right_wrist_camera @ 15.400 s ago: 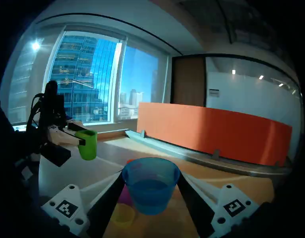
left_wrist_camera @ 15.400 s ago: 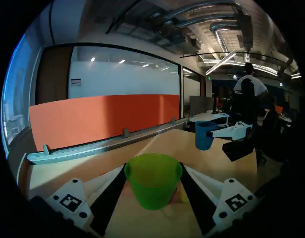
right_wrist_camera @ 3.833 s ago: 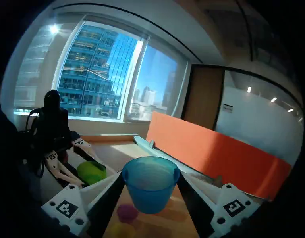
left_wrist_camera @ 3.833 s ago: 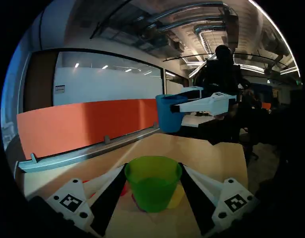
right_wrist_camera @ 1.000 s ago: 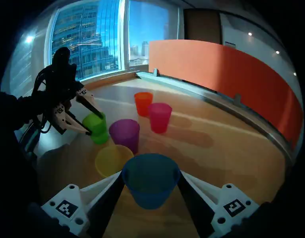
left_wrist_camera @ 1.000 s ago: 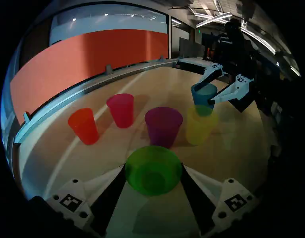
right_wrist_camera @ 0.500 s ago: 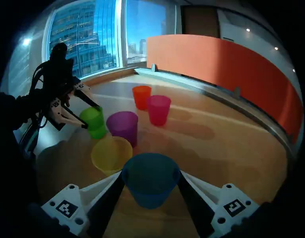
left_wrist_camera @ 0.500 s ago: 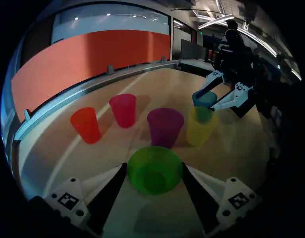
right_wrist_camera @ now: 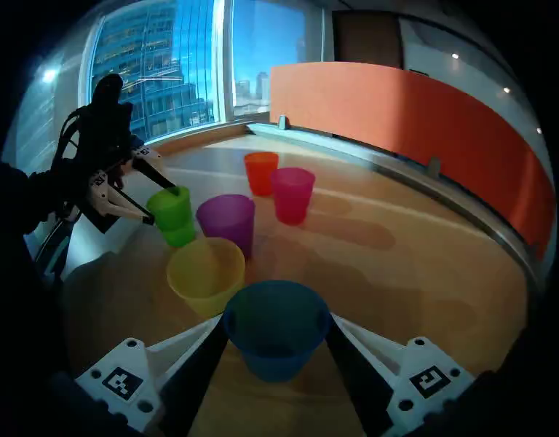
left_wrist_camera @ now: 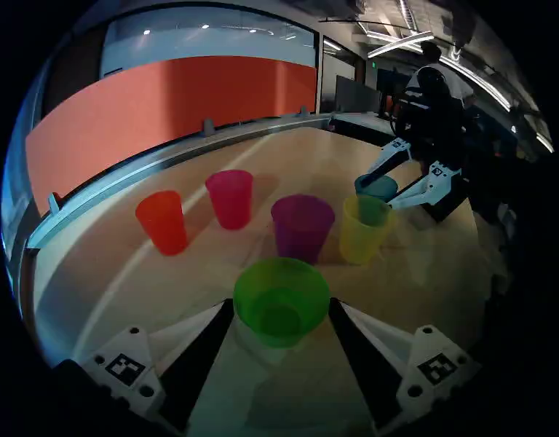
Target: Pour water
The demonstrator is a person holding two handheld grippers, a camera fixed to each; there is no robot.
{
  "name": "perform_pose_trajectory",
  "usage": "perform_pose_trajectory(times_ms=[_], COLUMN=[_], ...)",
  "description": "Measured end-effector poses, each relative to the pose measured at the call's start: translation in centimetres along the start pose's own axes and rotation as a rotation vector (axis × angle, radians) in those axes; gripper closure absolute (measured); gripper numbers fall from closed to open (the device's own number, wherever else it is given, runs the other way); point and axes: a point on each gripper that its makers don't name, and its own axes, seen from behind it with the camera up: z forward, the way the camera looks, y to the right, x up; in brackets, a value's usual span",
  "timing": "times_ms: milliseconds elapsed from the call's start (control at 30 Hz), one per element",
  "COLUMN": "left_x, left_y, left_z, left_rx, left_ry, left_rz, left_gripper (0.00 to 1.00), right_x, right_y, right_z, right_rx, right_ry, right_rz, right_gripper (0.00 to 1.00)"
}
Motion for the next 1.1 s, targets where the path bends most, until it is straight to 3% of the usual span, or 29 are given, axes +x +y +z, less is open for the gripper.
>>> perform_pose_trajectory(times_ms=[600, 733, 1100], left_x=[-0.5, -0.5, -0.6], left_y=[0.4, 0.5, 0.5], left_z=[-0.8, -1.0, -1.9], left_rx=[0.012, 0.012, 0.029], left_ry=[0.001, 0.002, 0.018], left_rz=[-0.010, -0.013, -0.025], left_gripper=[0.03, 0.03, 0.03], right_x=[-1.3, -1.3, -0.9], right_y=[-0.2, -0.1, -0.6], right_z=[-1.0, -1.1, -2.3], right_rx=[-0.032, -0.036, -0.040], right_ry=[-0.001, 0.000, 0.023], right_rz=[-0.004, -0.001, 0.018], right_gripper=[0.07, 0.00, 0.00])
